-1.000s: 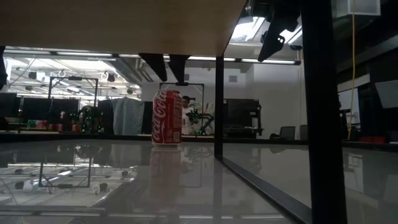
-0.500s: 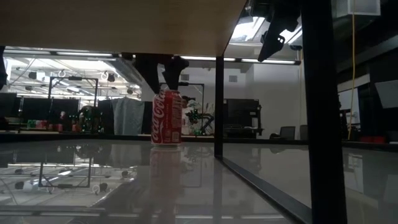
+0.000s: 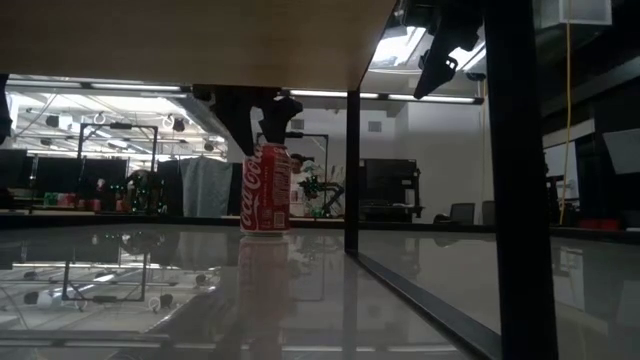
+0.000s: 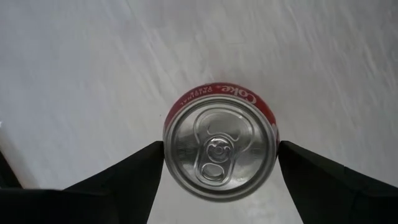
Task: Place canned beverage on shelf
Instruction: Put the red soda can on the shelf
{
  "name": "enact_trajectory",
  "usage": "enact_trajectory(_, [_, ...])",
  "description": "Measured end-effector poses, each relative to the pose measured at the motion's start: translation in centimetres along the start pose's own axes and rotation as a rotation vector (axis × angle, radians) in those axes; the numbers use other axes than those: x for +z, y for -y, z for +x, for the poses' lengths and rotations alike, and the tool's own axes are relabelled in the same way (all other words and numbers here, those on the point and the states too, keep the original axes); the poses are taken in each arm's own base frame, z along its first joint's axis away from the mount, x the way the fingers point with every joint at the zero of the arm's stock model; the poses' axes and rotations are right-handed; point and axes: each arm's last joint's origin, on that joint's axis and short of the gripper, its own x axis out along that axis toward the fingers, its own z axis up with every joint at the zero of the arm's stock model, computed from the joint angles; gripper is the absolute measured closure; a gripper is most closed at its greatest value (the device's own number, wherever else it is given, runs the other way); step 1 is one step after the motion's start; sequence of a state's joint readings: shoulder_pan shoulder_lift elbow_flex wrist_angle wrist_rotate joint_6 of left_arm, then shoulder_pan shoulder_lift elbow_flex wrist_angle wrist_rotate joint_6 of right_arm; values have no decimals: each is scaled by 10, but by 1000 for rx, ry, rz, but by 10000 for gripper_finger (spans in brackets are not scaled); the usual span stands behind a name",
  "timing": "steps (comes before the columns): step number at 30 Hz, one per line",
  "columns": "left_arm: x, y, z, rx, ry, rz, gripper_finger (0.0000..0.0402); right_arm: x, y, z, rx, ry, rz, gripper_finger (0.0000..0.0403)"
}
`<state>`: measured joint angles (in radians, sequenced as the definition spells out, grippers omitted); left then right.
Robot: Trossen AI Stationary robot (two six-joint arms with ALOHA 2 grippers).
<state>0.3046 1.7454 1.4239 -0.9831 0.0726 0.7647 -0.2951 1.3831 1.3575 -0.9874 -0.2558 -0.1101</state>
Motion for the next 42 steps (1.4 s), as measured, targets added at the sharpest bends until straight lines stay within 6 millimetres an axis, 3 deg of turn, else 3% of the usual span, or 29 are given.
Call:
enact_trajectory(27, [21,12,16,-9,28,-5,98,0,0,0,0,0,0,17])
enact_trajectory(42, [23,12,16,-6,34,-192,138,0,0,0,0,0,0,17])
